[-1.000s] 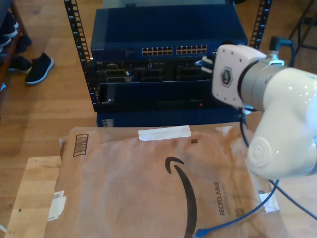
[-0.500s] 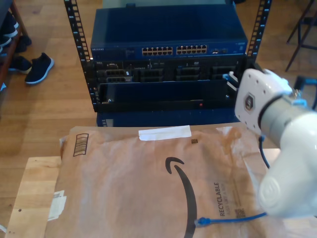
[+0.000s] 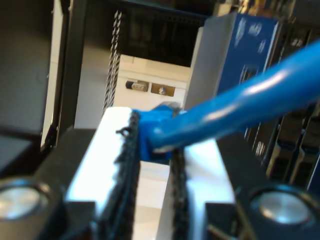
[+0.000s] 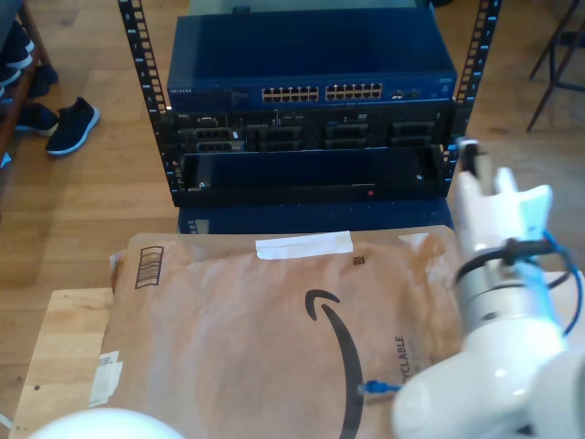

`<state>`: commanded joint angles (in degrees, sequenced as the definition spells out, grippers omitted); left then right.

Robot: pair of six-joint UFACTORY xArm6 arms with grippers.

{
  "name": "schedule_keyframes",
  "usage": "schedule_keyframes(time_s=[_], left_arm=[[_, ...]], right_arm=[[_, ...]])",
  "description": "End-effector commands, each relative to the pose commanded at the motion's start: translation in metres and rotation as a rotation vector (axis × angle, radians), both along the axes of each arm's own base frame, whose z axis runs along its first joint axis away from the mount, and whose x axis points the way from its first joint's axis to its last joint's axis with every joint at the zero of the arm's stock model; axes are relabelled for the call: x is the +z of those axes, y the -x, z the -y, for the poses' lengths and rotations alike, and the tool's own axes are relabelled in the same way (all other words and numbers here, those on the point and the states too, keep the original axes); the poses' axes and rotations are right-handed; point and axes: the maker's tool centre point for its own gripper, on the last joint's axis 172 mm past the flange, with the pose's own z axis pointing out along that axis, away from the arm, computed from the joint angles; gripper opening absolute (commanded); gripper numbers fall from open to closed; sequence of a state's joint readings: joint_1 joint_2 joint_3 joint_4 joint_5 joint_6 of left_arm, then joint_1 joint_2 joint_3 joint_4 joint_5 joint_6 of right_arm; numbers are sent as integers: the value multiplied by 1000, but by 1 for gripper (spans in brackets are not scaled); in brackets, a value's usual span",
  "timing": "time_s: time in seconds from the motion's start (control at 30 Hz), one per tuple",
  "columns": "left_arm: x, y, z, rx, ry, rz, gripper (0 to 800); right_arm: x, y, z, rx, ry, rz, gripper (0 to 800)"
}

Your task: Grab the cable and plug it in

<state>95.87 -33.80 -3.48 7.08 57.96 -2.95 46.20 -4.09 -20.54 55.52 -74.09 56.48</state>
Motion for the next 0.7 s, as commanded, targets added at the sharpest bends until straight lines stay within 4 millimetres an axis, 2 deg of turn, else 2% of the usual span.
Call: schedule_keyframes(time_s=[0.1,0.2,0.3,0.4,0.47,0.57,0.7], left_arm=[[-4,-7,4,69,18,40,800],[-5,-7,6,69,27,46,800],[-5,-7,6,69,27,46,800],[-5,-7,6,71,27,46,800],[-5,-7,6,69,27,46,800],[-5,-7,6,71,27,46,800],[-5,-7,6,69,27,46,800]], right_arm=[[3,1,-10,-46,-13,29,0],[0,6,-25,-18,-11,23,0],[-4,8,-26,-12,0,15,0],[-5,14,-42,23,-1,12,0],[-2,14,-41,0,-1,11,0],[17,13,-41,-101,-15,23,0],[10,16,-63,-135,90,70,0]])
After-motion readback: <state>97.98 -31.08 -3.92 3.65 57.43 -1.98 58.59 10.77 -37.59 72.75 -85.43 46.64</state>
